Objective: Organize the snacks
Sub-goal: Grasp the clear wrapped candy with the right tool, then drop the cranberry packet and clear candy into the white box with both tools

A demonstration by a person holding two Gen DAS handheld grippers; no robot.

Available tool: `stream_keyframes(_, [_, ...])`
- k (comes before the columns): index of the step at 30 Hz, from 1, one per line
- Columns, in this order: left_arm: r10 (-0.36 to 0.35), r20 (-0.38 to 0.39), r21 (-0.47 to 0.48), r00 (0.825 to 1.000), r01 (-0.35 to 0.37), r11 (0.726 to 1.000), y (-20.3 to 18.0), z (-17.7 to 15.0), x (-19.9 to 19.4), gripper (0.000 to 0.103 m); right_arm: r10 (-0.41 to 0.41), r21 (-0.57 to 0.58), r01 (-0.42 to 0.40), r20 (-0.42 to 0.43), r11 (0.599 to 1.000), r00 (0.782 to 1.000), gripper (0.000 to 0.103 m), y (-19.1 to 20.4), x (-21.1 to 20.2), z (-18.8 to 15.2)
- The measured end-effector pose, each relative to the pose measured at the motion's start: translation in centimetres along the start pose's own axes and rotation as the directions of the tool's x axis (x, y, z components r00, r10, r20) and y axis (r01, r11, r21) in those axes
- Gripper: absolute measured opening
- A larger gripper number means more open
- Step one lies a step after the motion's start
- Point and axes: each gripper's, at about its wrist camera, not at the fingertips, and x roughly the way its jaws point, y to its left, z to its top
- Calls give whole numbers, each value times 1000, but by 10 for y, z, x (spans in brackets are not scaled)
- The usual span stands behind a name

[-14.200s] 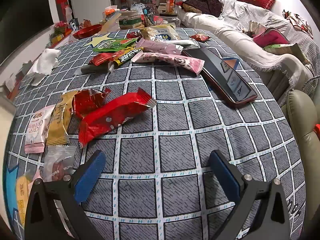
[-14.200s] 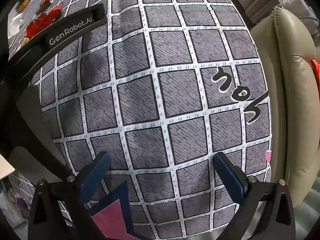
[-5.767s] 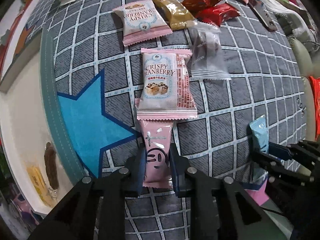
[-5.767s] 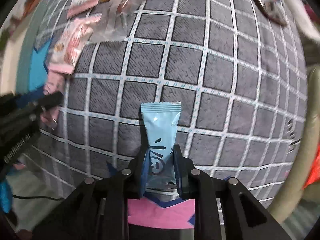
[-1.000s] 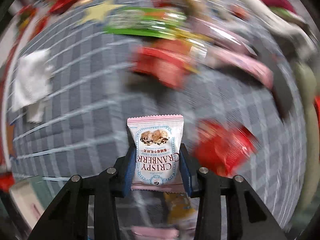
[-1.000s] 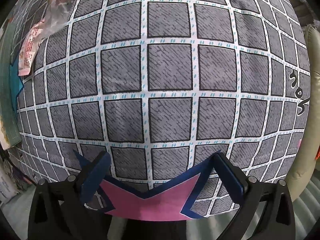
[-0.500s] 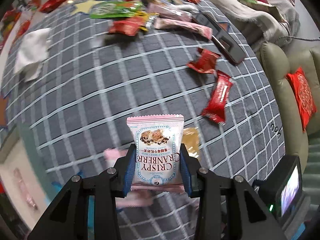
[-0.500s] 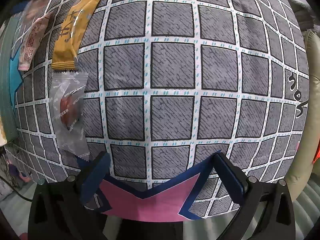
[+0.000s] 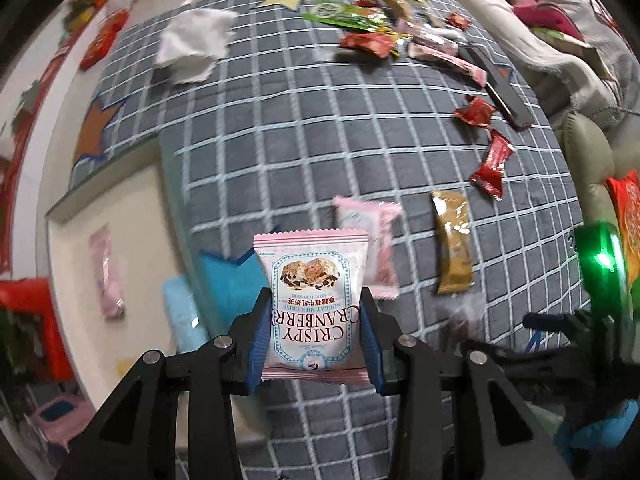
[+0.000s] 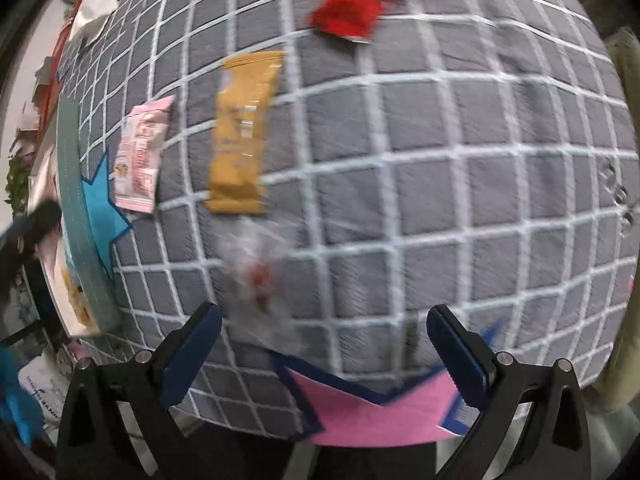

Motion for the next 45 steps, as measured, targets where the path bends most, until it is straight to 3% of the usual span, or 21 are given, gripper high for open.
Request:
stream_keyframes(1, [9, 1, -9, 1000, -9, 1000, 5, -4, -3, 44, -8, -6, 8, 0, 1000, 1000, 103, 6, 4, 3])
stream_keyframes(3, [13, 0, -32, 1000, -13, 999, 17, -13, -8, 44, -11, -7, 11, -3, 1000, 1000, 85, 15, 9, 6])
stream_keyframes(4, [14, 1, -41, 1000, -14, 999, 21, -16, -10, 44, -49, -17, 49, -9, 999, 999, 85, 21, 12, 7])
stream_keyframes(7, [36, 10, -53, 999, -35, 998, 37, -25, -16, 44, -121, -75, 120, -1, 990, 993, 65, 38, 14, 8])
stream_keyframes(9, [43, 11, -70, 999, -42, 997, 49, -31, -18, 44, -170, -115, 170, 10, 979, 985, 36, 48, 14, 6])
stream_keyframes(10, [42, 9, -83, 999, -41, 996, 54, -34, -19, 44, -177, -123, 177, 12, 976, 984, 30, 50, 13, 5])
stream_keyframes(15, [50, 14, -140, 999, -48, 989, 78, -45, -24, 44, -73, -76, 72, -10, 994, 997, 30, 50, 4, 5])
stream_keyframes(19, [55, 13, -189, 998, -51, 981, 98, -53, -26, 44, -4, -119, 6, 13, 993, 1000, 30, 54, -26, 10])
stream_keyframes(26, [54, 27, -284, 998, -44, 958, 133, -62, -31, 44, 77, -237, -68, 30, 969, 997, 30, 125, -53, 24])
stream_keyframes(39, [74, 2, -373, 997, -68, 925, 179, -80, -21, 44, 122, -433, -113, -8, 894, 993, 30, 265, -35, 37])
stream_keyframes(45, [72, -22, -381, 997, -75, 921, 188, -85, -11, 44, 101, -464, -105, -34, 880, 994, 30, 291, -22, 36])
